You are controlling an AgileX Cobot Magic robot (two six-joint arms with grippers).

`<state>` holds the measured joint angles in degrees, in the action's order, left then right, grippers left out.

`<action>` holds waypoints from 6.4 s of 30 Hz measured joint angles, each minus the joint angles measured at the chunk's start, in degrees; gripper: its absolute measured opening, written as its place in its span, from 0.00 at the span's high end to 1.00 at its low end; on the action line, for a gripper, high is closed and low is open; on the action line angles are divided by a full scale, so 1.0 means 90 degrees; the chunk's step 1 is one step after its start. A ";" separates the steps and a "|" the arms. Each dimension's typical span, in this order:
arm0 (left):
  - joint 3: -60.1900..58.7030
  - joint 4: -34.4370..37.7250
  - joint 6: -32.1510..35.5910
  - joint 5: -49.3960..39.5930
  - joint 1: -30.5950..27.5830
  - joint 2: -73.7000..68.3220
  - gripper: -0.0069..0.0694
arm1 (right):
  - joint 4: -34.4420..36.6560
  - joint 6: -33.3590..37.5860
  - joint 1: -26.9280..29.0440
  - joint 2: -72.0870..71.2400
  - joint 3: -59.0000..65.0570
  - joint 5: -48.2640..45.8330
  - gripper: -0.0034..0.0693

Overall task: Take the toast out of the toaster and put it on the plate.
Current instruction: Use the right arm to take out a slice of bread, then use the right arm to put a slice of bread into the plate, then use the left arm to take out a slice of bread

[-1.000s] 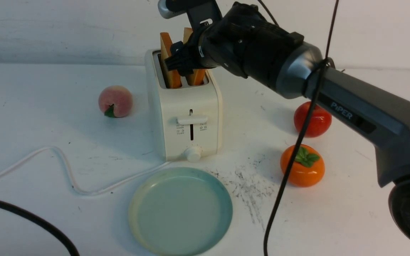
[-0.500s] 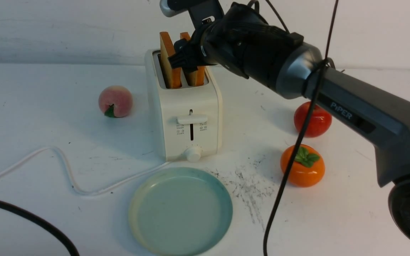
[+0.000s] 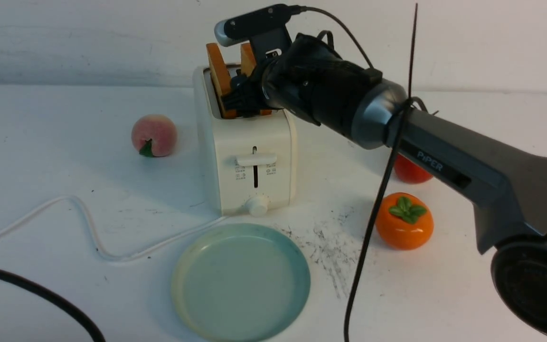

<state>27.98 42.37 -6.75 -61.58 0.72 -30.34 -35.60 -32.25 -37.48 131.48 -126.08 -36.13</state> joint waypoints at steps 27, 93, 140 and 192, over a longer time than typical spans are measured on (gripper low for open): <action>0.0000 -0.0072 0.0000 0.0000 0.0000 0.0000 0.70 | 0.0170 0.0911 -0.0008 -0.3062 -0.0004 -0.2495 0.79; 0.0000 -0.0623 0.0000 0.0204 0.0000 0.0000 0.69 | 0.7277 0.6341 0.0566 -0.3502 0.5172 0.0142 0.13; 0.9685 -0.5122 -0.3954 -0.0391 0.2781 -0.8156 0.93 | 0.6227 0.5633 0.3261 -0.9958 0.8308 -0.3172 0.96; 1.0059 -0.7375 -0.4142 0.1464 0.3075 -1.0250 0.55 | 0.6232 0.5628 0.3261 -0.9958 0.8313 -0.3084 0.91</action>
<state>118.51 -24.00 -44.03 -48.41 28.40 -122.59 20.48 18.40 -8.13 41.86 -51.26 -63.89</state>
